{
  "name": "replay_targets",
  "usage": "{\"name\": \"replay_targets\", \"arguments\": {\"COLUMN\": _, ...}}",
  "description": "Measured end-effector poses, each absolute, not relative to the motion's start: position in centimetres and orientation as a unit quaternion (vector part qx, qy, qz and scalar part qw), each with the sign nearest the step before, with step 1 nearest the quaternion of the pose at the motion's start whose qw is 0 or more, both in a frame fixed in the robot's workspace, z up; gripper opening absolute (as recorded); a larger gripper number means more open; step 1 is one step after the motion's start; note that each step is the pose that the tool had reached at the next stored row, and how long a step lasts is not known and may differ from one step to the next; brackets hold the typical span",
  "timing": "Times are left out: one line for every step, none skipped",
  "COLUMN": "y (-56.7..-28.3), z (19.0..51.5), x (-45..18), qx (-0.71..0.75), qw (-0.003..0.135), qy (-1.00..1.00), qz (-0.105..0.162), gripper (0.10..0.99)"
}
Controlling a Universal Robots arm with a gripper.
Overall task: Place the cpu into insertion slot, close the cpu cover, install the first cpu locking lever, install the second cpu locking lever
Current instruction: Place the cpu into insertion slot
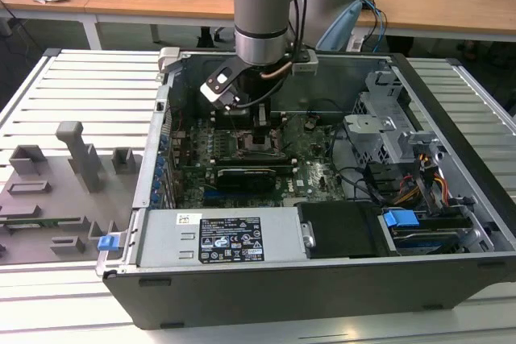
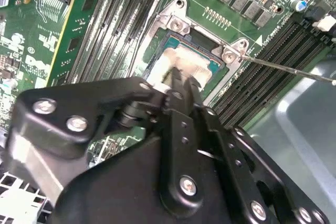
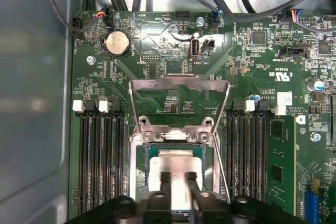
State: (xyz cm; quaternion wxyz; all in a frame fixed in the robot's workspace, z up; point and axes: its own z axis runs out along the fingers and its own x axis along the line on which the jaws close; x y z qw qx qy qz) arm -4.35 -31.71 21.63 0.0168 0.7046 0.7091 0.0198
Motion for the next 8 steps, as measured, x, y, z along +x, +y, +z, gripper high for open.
{"name": "replay_targets", "arguments": {"y": -31.71, "z": 21.79, "x": -4.33, "qx": 0.705, "qw": 0.017, "qy": 0.709, "qz": 0.020, "gripper": 0.106}}
{"name": "replay_targets", "arguments": {"y": -31.71, "z": 21.94, "x": -4.32, "qx": 0.705, "qw": 0.017, "qy": 0.709, "qz": 0.020, "gripper": 0.106}}
{"name": "replay_targets", "arguments": {"y": -31.71, "z": 22.06, "x": -4.32, "qx": 0.705, "qw": 0.017, "qy": 0.709, "qz": 0.020, "gripper": 0.106}}
{"name": "replay_targets", "arguments": {"y": -31.71, "z": 22.13, "x": -4.32, "qx": 0.705, "qw": 0.017, "qy": 0.709, "qz": 0.020, "gripper": 0.106}}
{"name": "replay_targets", "arguments": {"y": -31.71, "z": 22.22, "x": -4.32, "qx": 0.705, "qw": 0.017, "qy": 0.709, "qz": 0.020, "gripper": 0.106}}
{"name": "replay_targets", "arguments": {"y": -31.71, "z": 22.28, "x": -4.32, "qx": 0.705, "qw": 0.017, "qy": 0.709, "qz": 0.020, "gripper": 0.106}}
{"name": "replay_targets", "arguments": {"y": -31.71, "z": 22.41, "x": -4.32, "qx": 0.705, "qw": 0.017, "qy": 0.709, "qz": 0.019, "gripper": 0.106}}
{"name": "replay_targets", "arguments": {"y": -31.71, "z": 22.50, "x": -4.32, "qx": 0.705, "qw": 0.017, "qy": 0.709, "qz": 0.020, "gripper": 0.106}}
